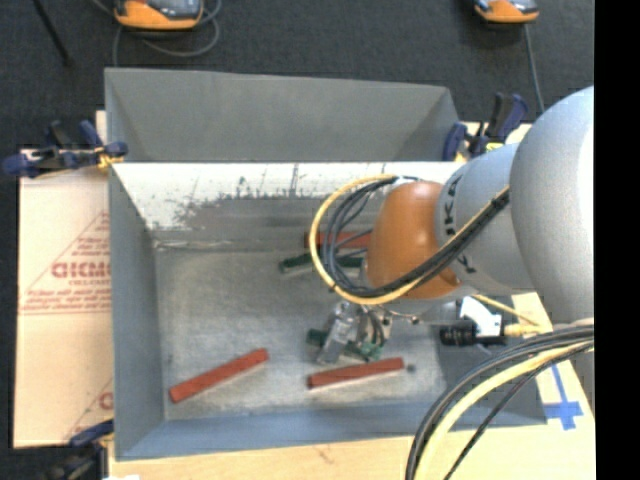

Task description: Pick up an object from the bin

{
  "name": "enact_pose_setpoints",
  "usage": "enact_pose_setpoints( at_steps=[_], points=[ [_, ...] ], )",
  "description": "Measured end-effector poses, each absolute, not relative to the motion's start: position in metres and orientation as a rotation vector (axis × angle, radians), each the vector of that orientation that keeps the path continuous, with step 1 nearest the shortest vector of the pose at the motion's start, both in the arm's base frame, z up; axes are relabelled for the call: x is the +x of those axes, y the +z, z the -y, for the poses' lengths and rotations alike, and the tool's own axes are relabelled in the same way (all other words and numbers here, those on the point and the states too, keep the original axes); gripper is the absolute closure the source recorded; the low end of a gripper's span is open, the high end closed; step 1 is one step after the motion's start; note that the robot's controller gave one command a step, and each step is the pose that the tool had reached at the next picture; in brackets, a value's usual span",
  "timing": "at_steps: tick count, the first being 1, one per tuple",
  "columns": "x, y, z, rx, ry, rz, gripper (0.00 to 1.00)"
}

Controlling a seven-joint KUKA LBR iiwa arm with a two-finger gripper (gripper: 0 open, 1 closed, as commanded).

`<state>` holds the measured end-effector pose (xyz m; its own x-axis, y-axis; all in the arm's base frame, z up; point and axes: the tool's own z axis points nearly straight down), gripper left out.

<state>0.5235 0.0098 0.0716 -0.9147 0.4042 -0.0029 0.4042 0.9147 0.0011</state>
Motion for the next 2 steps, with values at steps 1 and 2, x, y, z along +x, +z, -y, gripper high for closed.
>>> enact_pose_setpoints(
  at_steps=[1, 2],
  points=[
    [0.525, 0.106, -0.009, 0.639, 0.004, -3.070, 1.00],
    [0.527, 0.145, -0.009, 0.627, 0.004, -3.072, 1.00]
  ],
)
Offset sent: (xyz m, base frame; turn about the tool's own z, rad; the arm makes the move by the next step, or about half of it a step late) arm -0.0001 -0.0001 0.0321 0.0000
